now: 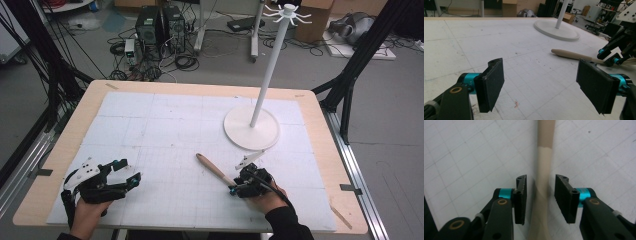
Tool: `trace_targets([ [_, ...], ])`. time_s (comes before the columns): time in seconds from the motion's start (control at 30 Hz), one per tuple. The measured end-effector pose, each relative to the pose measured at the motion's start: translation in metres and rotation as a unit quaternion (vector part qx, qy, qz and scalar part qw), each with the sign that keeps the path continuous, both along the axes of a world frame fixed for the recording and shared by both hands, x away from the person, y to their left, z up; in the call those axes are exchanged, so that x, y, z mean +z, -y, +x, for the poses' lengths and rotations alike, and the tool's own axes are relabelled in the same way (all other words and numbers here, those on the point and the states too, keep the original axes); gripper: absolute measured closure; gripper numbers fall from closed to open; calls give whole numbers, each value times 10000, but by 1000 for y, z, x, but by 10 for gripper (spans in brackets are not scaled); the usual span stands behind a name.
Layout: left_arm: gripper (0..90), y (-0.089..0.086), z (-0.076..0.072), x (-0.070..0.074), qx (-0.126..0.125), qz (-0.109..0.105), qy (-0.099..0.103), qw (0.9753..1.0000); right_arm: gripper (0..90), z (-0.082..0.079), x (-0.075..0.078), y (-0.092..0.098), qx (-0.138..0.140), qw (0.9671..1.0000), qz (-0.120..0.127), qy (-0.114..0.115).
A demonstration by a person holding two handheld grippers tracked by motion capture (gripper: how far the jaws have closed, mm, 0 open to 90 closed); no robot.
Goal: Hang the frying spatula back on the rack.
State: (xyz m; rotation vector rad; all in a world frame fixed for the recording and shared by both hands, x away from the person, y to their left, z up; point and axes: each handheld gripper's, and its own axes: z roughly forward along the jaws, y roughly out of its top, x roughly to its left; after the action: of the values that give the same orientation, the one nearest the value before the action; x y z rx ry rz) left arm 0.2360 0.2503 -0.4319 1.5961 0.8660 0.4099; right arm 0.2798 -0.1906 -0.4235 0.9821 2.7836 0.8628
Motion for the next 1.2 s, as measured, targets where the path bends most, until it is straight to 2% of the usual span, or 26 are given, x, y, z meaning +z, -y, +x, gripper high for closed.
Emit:
trace_targets([
  [0.47, 229, 0, 0, 0, 5, 2, 0, 10000, 647, -7, 0, -2, 82, 9999, -77, 48],
  [0.57, 229, 0, 0, 0, -5, 8, -7, 10000, 657, -9, 0, -5, 131, 9994, -230, 201],
  [0.87, 229, 1, 0, 0, 1, -1, -6, 10000, 716, -12, 1, -9, 90, 9985, -410, 347],
  [0.93, 229, 1, 0, 0, 1, 11, -12, 10000, 770, -16, 1, -11, 198, 9969, -500, 568],
  [0.97, 229, 1, 0, 0, 1, 11, -12, 10000, 770, -16, 1, -11, 198, 9969, -500, 568],
  [1.0, 229, 1, 0, 0, -19, 21, -14, 10000, 772, -18, 0, -11, 254, 9959, -535, 682],
  [1.13, 229, 1, 0, 0, -8, 21, -15, 10000, 776, -18, -1, -11, 262, 9959, -509, 697],
  [1.2, 229, 2, 0, 0, -3, 14, -19, 10000, 779, -18, 0, -12, 378, 9948, -570, 756],
])
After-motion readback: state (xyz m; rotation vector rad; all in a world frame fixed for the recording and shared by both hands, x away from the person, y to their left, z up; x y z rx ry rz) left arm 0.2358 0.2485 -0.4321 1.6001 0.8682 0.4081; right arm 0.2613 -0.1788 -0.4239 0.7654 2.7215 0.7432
